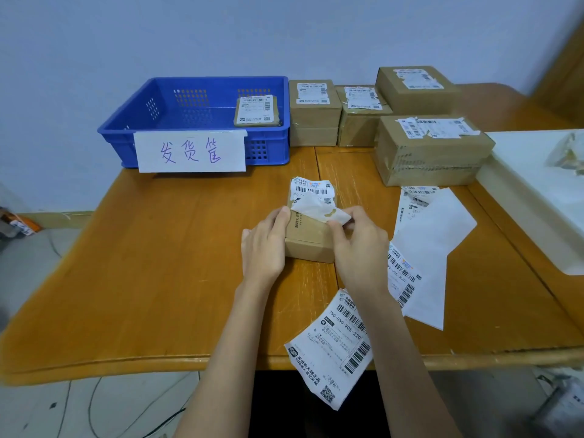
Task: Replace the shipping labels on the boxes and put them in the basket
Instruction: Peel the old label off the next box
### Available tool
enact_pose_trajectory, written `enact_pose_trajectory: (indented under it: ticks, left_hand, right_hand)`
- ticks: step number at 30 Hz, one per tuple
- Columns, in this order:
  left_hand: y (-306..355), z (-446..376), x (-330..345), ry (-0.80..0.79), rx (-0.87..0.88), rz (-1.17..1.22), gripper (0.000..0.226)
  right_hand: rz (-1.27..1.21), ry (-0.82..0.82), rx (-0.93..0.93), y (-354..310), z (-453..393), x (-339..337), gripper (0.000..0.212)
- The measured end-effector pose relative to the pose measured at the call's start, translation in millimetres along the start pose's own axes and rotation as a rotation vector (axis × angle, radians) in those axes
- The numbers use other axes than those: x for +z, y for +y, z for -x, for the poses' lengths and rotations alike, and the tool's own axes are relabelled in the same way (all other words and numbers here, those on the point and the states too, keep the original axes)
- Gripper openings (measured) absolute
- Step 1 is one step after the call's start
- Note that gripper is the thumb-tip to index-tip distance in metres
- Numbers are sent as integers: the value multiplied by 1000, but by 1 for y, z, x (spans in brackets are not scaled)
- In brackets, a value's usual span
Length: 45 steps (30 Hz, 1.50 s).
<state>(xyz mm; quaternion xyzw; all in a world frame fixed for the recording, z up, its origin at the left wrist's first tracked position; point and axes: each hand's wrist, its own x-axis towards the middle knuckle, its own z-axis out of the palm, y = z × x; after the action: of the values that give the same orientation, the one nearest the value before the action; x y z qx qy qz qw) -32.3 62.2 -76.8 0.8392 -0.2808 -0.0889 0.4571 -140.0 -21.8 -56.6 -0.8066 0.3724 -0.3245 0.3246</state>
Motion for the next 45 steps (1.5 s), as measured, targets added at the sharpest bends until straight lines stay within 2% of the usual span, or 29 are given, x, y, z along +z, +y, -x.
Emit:
enact_pose_trajectory:
  ticks: [5,10,15,17,20,24,29,32,35,39,42,45]
  left_hand:
    - [0,0,1,-2,13,-6,39]
    - [-3,-1,1,-7,-17,56,47]
    - [-3,-2,1,6,-16,45,35]
    - [-3,-2,1,-1,-22,44,35]
    - [-4,-3,1,-2,-30,42,42]
    - [-4,-3,2,12,-28,47,42]
    - [-5,-2,2,23,-31,67,46]
    - [-5,-2,2,24,-35,61,41]
    - [-6,-3,3,26,-45,77,49]
    - [-5,-4,3,27,-45,66,47]
    - [-5,-5,4,40,-27,34,47]
    - [-6,-4,4,37,-29,42,47]
  right_hand:
    - [-14,23,16,-1,-4,-3,20]
    - [-139,-5,57,0,-5,-8,12]
    - [-381,-129,118,3,0,-14,28]
    - [-351,-149,88,6,-1,-12,22]
    - [-281,-95,55,9,-2,-6,14]
    - [-276,-10,104,11,-5,-3,3]
    - [-158,17,86,7,-8,-7,10]
    - [-54,34,63,0,-9,-8,11]
    - [-56,38,94,-1,-11,-7,12]
    - [-316,-34,189,-1,-11,-19,20]
    - [-207,-159,124,-7,-9,-22,24]
    - [-62,-164,32,-11,-9,-9,20]
